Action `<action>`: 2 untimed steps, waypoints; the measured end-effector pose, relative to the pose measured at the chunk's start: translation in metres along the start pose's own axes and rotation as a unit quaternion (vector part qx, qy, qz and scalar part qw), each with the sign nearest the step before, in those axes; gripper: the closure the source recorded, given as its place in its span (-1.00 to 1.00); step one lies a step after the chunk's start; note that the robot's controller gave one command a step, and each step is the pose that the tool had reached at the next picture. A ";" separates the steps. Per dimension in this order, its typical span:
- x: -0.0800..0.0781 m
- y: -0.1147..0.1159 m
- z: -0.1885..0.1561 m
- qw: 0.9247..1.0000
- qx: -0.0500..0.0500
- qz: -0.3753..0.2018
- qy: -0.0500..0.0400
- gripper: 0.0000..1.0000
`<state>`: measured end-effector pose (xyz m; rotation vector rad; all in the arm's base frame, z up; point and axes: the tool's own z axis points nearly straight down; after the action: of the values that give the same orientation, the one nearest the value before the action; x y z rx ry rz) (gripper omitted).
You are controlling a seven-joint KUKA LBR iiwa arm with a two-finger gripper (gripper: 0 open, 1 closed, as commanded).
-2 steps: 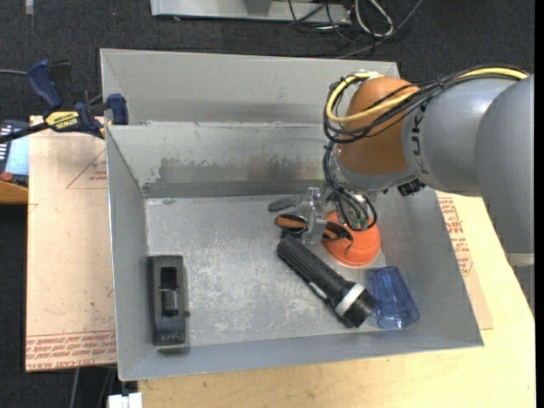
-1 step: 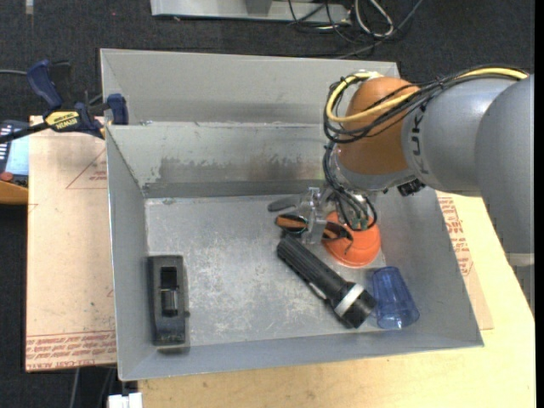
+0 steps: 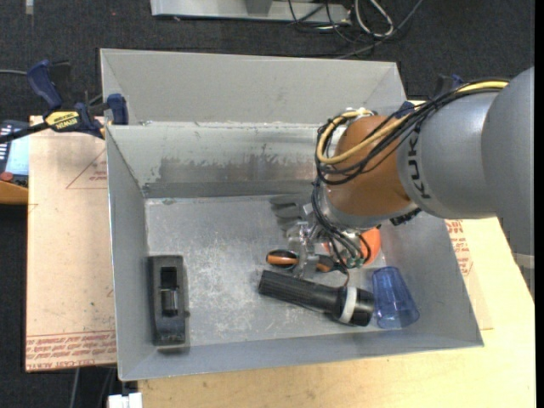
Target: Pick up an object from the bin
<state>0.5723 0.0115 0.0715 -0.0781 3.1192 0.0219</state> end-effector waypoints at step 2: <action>-0.066 -0.017 -0.234 1.000 0.002 0.027 -0.005 1.00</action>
Offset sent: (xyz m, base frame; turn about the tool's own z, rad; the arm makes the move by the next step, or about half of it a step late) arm 0.0000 0.0000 0.0000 0.0000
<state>0.6339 -0.0052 0.3066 0.0059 3.1101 0.0181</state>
